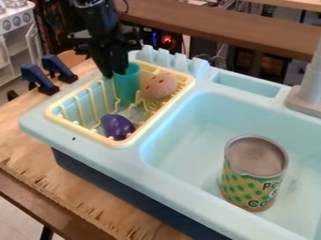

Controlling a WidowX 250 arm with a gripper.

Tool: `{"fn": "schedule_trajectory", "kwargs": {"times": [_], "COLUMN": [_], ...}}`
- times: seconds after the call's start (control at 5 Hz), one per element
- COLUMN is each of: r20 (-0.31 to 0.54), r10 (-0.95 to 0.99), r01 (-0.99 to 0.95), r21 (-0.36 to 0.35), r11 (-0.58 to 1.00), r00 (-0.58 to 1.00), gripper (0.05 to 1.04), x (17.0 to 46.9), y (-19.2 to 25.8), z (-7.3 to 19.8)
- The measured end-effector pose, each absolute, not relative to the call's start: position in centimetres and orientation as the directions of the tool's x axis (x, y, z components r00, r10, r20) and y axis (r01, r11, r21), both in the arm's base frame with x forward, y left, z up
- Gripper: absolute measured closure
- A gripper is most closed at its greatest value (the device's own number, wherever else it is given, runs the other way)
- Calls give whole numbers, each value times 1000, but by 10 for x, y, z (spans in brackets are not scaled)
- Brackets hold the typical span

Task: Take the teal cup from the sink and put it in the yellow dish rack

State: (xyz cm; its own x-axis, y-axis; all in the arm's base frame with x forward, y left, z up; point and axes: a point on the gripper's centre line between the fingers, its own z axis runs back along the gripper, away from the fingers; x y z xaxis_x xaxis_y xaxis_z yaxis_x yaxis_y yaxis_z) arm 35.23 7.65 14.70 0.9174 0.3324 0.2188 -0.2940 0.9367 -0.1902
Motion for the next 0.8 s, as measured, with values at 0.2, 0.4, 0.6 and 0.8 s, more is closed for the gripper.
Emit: {"fn": "schedule_trajectory", "kwargs": {"times": [0.2,0.4,0.6,0.8], "r20": [227,247,267,290], "r10": [326,307,281,210], "r01": [-283,-257,-227,-160], "r21": [-203,-214,-215,-188], "r11": [937,942,950,969], "r00": [918,919,922,934], "gripper": [398,115,77,81], "x": [358,364,369,373], "y": [76,73,68,51], "z": [159,177,199,234]}}
